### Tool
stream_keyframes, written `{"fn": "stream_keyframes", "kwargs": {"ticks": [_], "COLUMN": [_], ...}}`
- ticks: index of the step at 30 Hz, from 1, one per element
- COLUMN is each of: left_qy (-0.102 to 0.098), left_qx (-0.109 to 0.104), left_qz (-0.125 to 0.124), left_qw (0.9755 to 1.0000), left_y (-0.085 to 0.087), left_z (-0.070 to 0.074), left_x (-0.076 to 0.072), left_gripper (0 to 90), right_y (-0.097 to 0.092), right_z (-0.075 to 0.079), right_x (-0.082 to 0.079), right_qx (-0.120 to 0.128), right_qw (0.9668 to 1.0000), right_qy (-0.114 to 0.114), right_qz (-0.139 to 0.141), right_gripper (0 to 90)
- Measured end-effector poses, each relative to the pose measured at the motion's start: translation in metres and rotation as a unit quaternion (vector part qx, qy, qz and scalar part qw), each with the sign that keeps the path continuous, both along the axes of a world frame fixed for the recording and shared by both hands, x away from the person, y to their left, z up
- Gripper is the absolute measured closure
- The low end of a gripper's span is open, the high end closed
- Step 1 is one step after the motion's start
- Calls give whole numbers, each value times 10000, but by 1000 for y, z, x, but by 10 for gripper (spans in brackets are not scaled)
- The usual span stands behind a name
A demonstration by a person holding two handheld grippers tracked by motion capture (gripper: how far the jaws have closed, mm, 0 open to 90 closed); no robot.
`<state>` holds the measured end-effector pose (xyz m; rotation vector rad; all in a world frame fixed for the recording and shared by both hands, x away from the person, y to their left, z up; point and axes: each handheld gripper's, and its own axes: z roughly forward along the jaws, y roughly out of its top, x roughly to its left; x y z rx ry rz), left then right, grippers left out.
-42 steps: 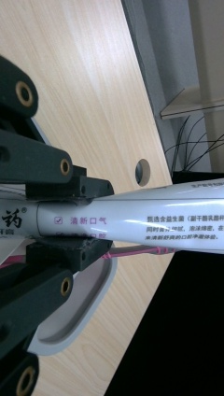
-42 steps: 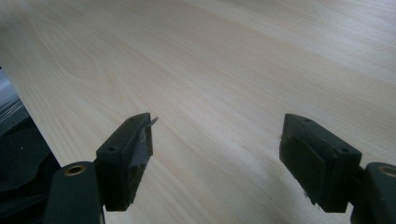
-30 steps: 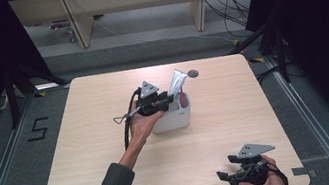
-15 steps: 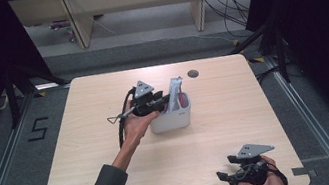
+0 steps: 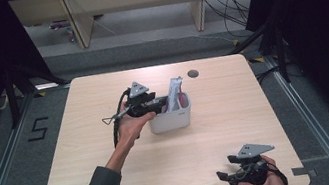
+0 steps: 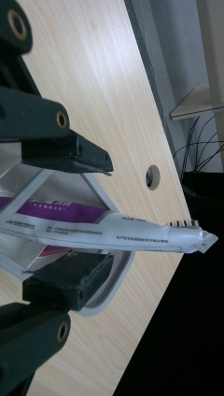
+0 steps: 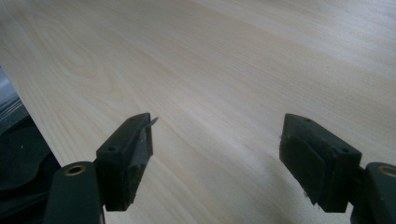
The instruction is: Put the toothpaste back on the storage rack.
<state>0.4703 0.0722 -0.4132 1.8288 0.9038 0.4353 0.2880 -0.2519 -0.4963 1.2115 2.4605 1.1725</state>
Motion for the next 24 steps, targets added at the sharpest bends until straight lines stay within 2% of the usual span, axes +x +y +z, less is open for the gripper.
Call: {"fn": "stream_keyframes", "kwargs": {"ticks": [2, 5, 6, 9, 10, 17, 20, 24], "left_qy": [-7, 21, 28, 14, 4, 57, 85, 52], "left_qx": [8, -20, 1, 12, 46, 48, 124, 103], "left_qz": [8, 32, 41, 58, 75, 159, 186, 192], "left_qw": [10000, 10000, 10000, 10000, 10000, 9998, 9997, 9997], "left_y": [1, 7, 8, 13, 14, 25, 30, 34], "left_z": [1, 4, 5, 6, 6, -1, -1, 0], "left_x": [-1, -3, -5, -7, -7, -8, -10, -12], "left_gripper": [442, 417, 410, 396, 396, 375, 367, 366], "right_y": [0, 1, 0, 1, 0, 0, 0, 1], "right_z": [-1, 0, 0, 0, -1, -1, -1, -1], "right_x": [0, -1, 0, -1, 1, 1, 1, 1], "right_qx": [22, 46, -3, 34, 10, 11, 10, 14], "right_qw": [10000, 10000, 10000, 10000, 10000, 10000, 10000, 10000], "right_qy": [-31, 50, -22, 0, -65, -61, -63, -68], "right_qz": [-12, -36, 24, -31, 15, 7, 8, 7], "right_gripper": [268, 268, 268, 268, 268, 268, 268, 268]}}
